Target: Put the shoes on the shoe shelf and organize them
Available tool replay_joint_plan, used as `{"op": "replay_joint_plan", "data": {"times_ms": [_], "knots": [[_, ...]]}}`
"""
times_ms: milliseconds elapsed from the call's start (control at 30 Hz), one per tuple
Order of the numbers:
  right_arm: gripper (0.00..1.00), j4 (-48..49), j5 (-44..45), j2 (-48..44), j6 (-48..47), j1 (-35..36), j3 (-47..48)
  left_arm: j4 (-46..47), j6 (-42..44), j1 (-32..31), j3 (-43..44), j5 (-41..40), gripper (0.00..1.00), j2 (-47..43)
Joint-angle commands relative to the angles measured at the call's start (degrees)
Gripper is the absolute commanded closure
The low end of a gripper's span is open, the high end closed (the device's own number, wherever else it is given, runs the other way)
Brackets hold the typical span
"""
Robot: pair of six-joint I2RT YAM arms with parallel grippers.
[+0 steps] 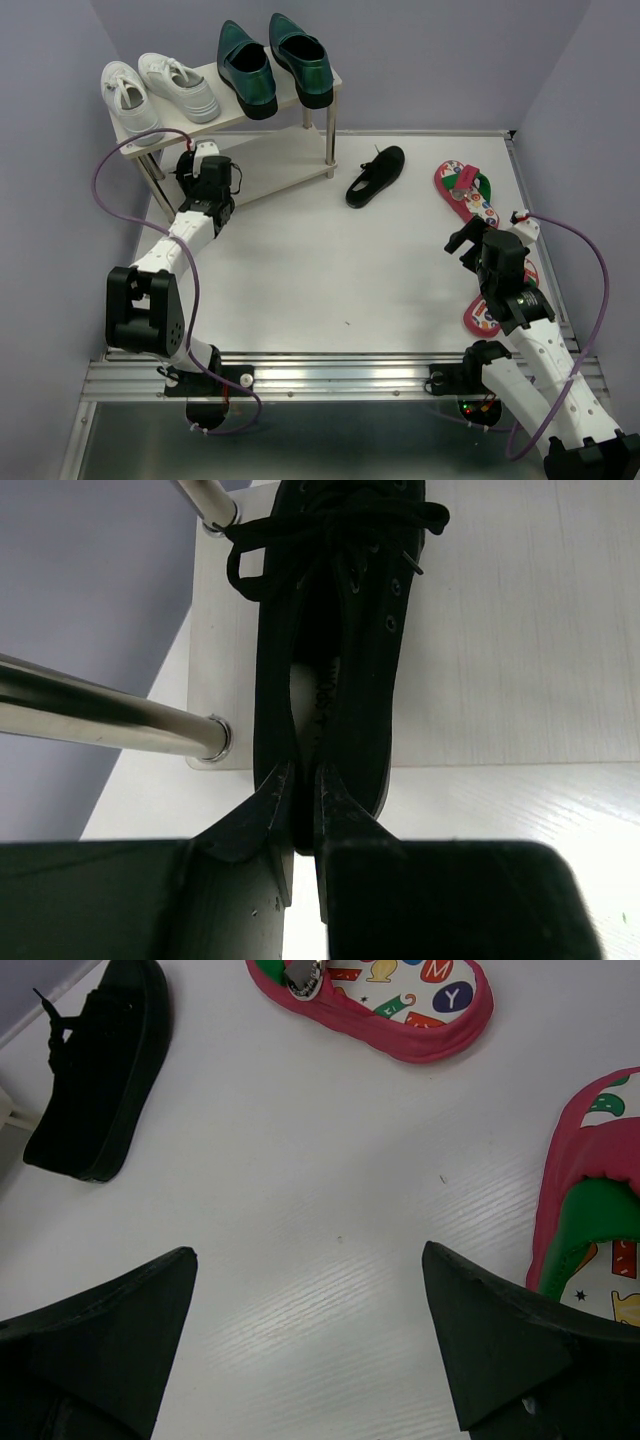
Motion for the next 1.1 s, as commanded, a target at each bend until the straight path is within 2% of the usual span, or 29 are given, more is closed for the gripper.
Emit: {"op": "replay_joint_plan", "data": {"times_ms": [0,133,300,333,367,400,433,500,667,800,1033,1067], "knots": [[0.0,1.1,0.3,-0.2,0.2,-0.1,0.6,6.9,1.4,2.2,0.2,0.4,1.0,-2.4],[0.0,1.1,0.3,-0.3,0.2,-0.1,0.6,5.8,-0.5,2.2,-0.5,-0.9,1.0,-1.7],[0.0,1.0,0.1,-0.6,0.2,-0.1,0.7,-1.8,-4.7,2.2,3.4,-4.3,1.0,1.3],[0.0,1.0,0.1,-0.8,0.2,-0.1,0.7,-1.8,-5.1,2.2,3.5,-4.4,0.96,1.5],[0.0,1.0,0.2,-0.9,0.2,-0.1,0.6,-2.8,-5.7,2.2,3.6,-4.5,0.87,1.6],[0.0,1.0,0.1,-1.0,0.2,-0.1,0.6,-3.2,-6.6,2.2,3.7,-4.4,0.58,1.6],[0.0,1.0,0.2,-1.3,0.2,-0.1,0.6,-3.8,-6.9,2.2,3.8,-4.3,0.43,1.6],[0.0,1.0,0.1,-1.3,0.2,-0.1,0.6,-5.6,-7.9,2.2,4.4,-4.0,0.22,1.8],[0.0,1.1,-0.3,-1.4,0.2,-0.1,0.6,-10.8,-10.6,1.7,5.0,-1.1,0.16,0.6],[0.0,1.1,-0.5,-1.3,-0.1,-0.1,0.8,-13.0,-12.4,0.2,2.7,-0.1,0.07,-5.0],[0.0,1.3,-1.4,0.0,-0.1,-0.1,0.9,-22.7,-15.5,-3.5,2.3,-0.9,0.04,-13.2],[0.0,1.3,-1.2,-0.1,-0.1,-0.1,0.9,-25.0,-16.2,-5.7,1.9,-1.1,0.04,-15.1]]}}
